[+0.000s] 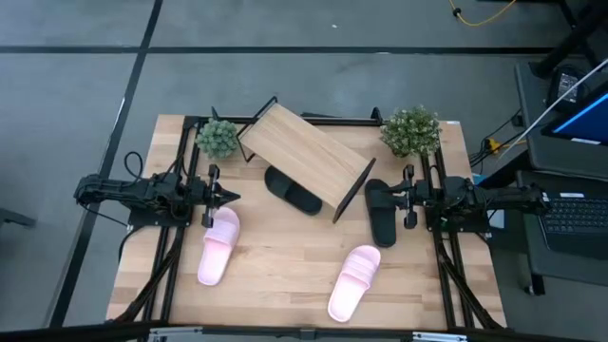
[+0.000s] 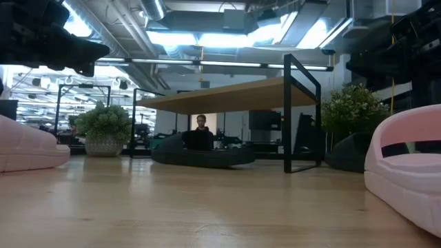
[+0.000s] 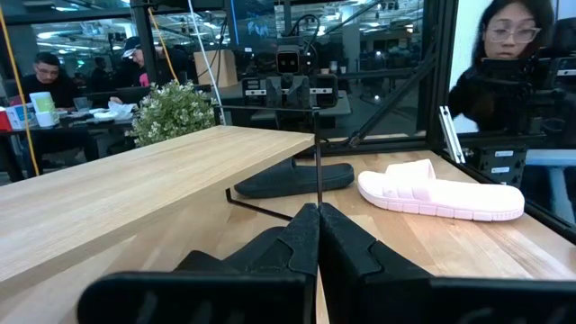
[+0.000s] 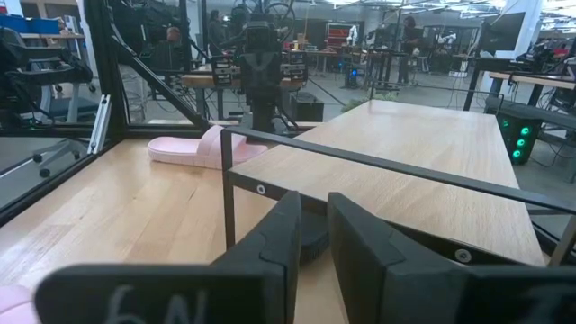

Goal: Pick and place slides into the shelf

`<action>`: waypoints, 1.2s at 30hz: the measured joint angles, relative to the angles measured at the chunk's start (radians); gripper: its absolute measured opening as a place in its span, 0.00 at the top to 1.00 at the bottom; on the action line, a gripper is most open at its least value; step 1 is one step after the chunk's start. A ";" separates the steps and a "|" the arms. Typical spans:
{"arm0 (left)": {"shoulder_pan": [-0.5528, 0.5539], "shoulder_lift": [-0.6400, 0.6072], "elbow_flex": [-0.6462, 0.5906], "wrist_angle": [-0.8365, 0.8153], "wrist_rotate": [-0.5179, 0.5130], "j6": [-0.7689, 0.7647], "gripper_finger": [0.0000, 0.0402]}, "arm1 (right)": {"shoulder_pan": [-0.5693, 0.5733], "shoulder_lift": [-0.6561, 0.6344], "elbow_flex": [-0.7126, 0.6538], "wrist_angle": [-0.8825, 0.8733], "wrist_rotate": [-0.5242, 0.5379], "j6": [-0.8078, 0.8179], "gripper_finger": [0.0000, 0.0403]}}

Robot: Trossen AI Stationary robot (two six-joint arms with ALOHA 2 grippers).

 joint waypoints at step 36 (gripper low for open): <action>0.000 0.000 0.000 0.000 0.000 0.000 1.00 | 0.000 0.000 0.000 0.000 0.000 0.000 0.84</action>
